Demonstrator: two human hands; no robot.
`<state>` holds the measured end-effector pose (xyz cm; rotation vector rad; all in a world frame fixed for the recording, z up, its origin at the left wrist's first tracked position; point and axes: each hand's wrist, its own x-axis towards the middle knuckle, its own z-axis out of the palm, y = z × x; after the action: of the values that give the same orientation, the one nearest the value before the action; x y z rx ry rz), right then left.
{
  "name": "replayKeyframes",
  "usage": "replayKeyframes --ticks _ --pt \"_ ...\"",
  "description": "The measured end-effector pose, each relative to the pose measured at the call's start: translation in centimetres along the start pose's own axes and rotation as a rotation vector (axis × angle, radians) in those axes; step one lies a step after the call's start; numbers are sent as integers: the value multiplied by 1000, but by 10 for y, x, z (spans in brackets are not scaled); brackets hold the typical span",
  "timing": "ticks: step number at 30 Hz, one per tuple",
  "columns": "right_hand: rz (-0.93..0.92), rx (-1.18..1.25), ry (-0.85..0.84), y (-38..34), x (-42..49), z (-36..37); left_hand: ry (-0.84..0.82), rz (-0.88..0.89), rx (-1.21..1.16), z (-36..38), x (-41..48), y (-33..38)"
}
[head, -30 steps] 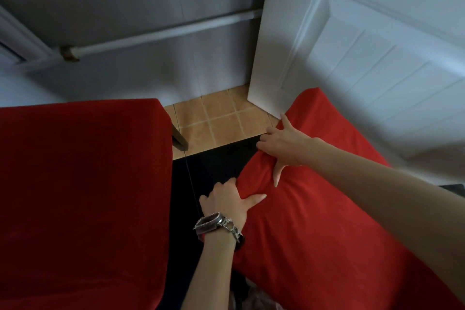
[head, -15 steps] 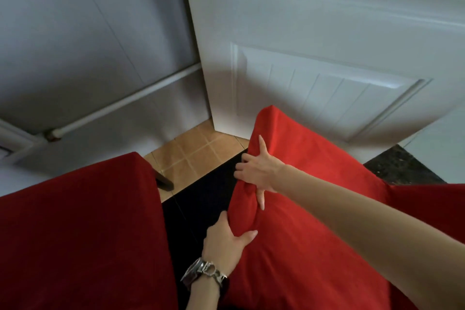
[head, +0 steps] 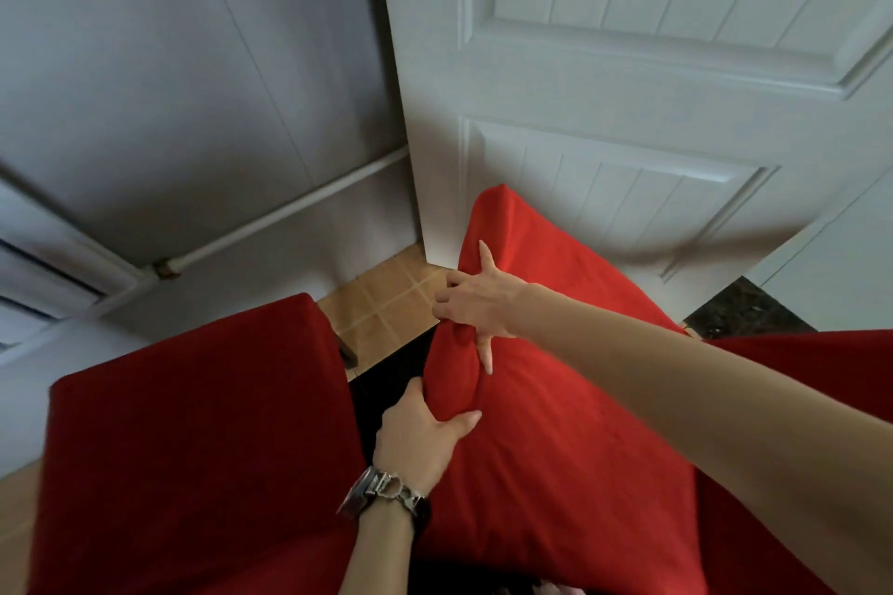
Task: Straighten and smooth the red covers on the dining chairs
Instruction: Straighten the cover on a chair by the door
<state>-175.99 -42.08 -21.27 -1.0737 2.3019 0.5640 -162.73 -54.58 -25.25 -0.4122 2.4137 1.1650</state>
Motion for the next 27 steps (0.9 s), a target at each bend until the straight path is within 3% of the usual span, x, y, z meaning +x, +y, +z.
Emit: replayKeyframes --ticks 10,20,27 --pt "50 68 125 19 -82 -38 72 67 168 -25 -59 77" --pt "106 118 183 49 -212 -6 169 82 356 49 -138 156" --pt "282 178 245 44 -292 19 229 40 264 97 -187 200"
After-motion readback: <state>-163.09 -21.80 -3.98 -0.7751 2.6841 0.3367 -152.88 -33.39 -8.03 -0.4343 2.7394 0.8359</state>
